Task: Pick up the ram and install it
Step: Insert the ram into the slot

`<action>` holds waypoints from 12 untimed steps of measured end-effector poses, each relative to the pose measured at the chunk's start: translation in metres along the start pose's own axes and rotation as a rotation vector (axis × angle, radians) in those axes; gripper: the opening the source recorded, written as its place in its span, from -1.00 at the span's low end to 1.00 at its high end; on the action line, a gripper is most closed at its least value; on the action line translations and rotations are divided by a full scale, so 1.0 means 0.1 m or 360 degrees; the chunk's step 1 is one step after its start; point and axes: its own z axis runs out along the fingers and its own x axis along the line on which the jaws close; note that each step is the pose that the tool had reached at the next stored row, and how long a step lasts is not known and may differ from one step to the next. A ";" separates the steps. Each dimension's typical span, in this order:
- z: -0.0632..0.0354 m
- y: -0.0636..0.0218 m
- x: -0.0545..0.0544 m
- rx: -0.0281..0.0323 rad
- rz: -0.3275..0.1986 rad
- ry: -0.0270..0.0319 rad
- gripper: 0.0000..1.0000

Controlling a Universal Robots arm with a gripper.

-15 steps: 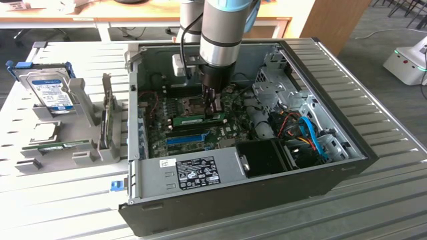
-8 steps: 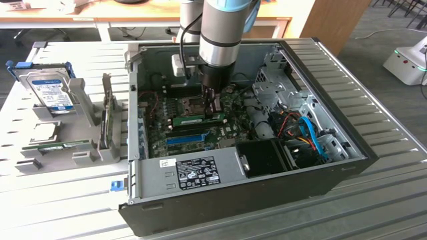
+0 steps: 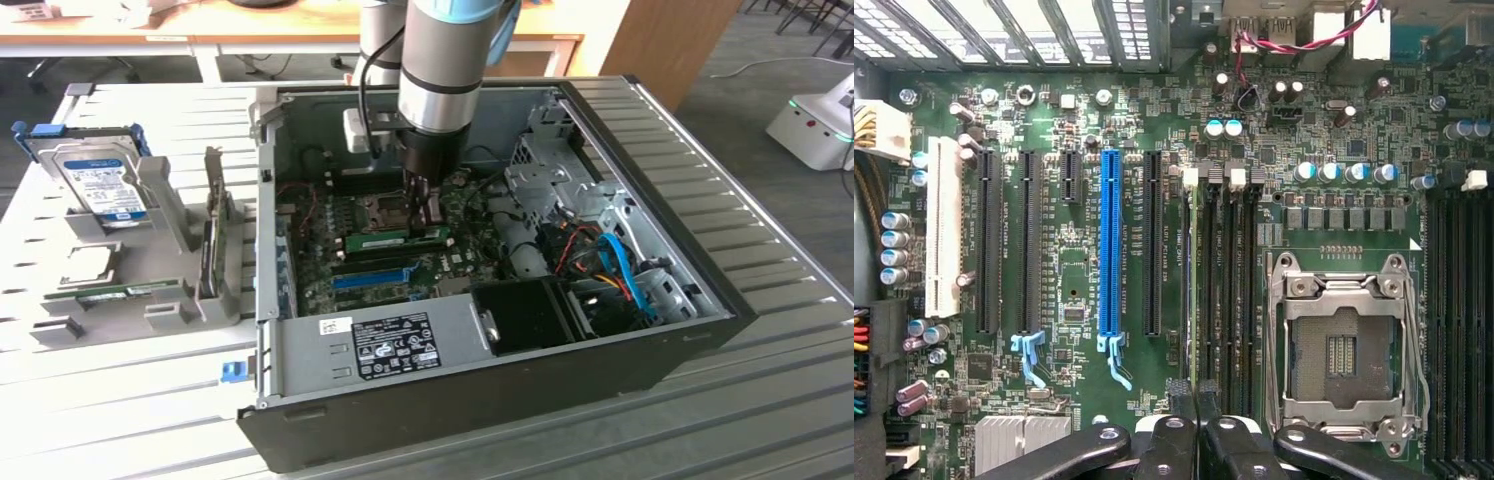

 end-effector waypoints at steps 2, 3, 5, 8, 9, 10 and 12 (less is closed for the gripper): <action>0.000 0.000 0.00 0.00000 0.0003 0.00000 -0.76; 0.000 0.000 0.00 0.00000 0.0003 0.00000 -0.76; 0.000 0.000 0.00 0.00000 0.0003 0.00000 -0.76; 0.000 0.000 0.01 0.00000 0.0003 -0.00001 -0.76; 0.000 0.000 0.01 0.00001 0.0003 -0.00001 -0.76; 0.000 0.006 0.02 0.00003 0.0003 0.00000 -0.76; 0.000 0.012 0.02 0.00009 0.0003 0.00000 -0.76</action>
